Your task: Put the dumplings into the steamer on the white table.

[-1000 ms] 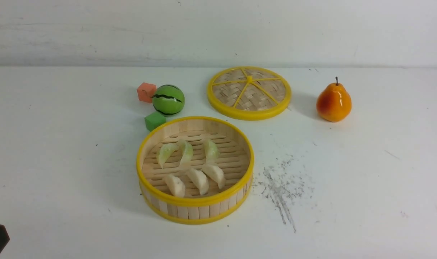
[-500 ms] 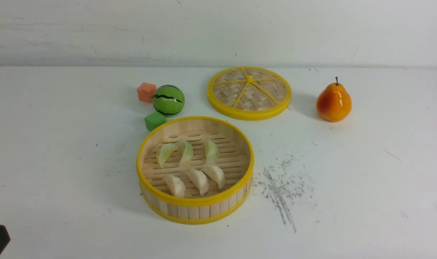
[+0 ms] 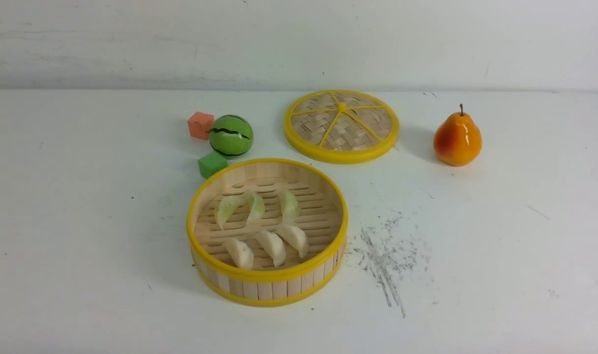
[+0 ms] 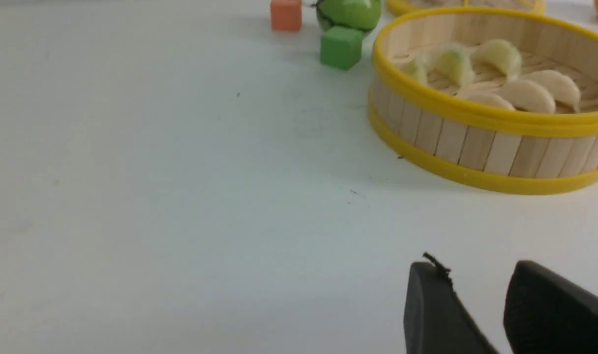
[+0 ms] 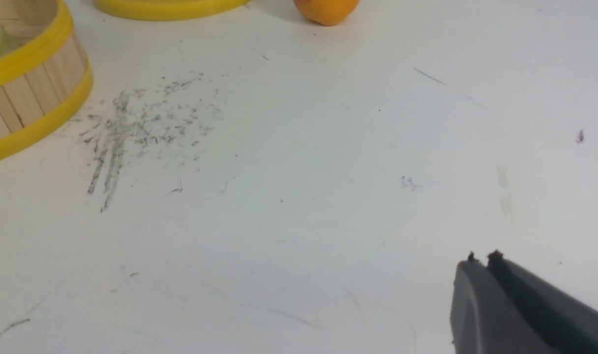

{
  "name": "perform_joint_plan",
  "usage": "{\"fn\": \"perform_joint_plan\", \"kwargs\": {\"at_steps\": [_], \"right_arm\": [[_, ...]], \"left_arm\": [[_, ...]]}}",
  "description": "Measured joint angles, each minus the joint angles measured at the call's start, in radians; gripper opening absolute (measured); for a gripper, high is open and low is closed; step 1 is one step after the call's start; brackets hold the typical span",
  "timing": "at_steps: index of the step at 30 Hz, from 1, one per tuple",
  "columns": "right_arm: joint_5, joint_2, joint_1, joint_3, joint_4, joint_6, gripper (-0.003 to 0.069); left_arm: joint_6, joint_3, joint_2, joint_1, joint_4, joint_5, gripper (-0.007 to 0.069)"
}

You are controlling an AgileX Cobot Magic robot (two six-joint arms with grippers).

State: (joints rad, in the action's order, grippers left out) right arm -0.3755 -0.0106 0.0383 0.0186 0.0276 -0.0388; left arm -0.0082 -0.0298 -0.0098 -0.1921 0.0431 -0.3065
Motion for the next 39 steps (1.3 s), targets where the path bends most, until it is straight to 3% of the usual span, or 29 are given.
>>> {"fn": "perform_joint_plan", "kwargs": {"at_steps": [4, 9, 39], "right_arm": [[0.000, 0.000, 0.000, 0.000, 0.000, 0.000, 0.0023], [0.000, 0.000, 0.000, 0.000, 0.000, 0.000, 0.0024], [0.000, 0.000, -0.002, 0.000, 0.002, 0.000, 0.0059]], "left_arm": [[-0.121, 0.000, 0.000, 0.023, -0.006, -0.023, 0.0143], [-0.141, 0.000, 0.000, 0.026, -0.006, -0.066, -0.0011], [-0.143, -0.001, 0.000, 0.027, -0.007, -0.075, -0.0014]]}}
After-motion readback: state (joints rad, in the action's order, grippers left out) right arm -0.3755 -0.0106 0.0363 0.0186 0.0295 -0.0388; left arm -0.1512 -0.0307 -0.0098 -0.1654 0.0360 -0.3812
